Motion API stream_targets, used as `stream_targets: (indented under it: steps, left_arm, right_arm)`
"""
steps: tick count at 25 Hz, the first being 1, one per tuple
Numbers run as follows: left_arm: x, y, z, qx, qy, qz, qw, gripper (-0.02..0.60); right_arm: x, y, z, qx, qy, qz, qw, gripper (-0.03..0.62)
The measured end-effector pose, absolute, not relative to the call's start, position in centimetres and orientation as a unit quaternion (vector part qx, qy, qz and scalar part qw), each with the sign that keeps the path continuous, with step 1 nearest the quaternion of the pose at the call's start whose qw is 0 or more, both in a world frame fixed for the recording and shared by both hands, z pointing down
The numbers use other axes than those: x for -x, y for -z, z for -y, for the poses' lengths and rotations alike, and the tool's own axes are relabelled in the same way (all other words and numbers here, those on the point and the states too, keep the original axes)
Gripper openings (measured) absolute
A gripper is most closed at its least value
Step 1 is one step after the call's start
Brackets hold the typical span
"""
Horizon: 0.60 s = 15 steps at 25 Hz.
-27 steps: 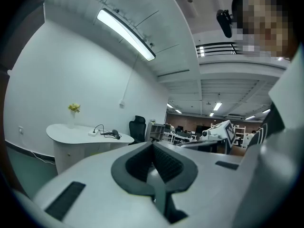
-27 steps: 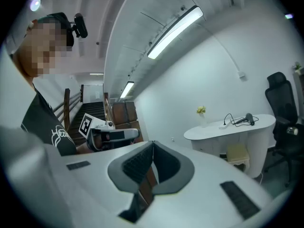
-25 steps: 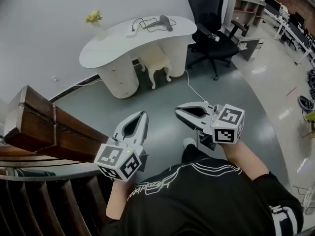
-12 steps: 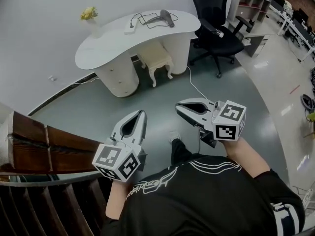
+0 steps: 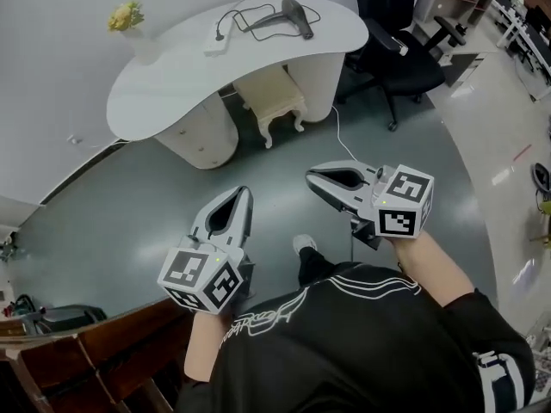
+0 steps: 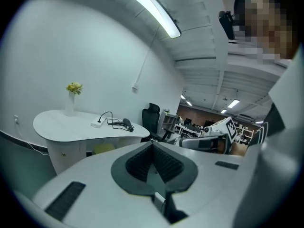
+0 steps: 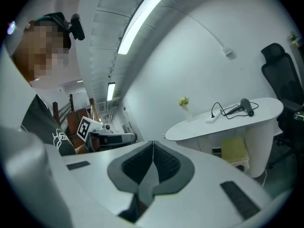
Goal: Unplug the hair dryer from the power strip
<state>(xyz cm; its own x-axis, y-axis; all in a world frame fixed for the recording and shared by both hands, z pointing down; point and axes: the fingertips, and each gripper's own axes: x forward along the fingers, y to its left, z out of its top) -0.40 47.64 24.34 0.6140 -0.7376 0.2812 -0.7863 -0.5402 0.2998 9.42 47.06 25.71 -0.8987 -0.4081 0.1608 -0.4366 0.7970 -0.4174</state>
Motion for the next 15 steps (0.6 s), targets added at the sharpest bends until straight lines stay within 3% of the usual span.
stream_targets:
  steps: [7,15]
  left_arm:
    - [-0.1,-24.8,-36.1,-0.869,-0.08,0.444,0.201,0.002]
    - [0.0,-23.7,-30.7,-0.87,-0.08,0.447,0.191,0.002]
  right_arm:
    - [-9.8,-26.0,-34.7,-0.211,-0.231,0.95,0.025,-0.003]
    - [-8.9,-24.7,-29.0,-0.194,-0.23,0.953,-0.004,-0.003]
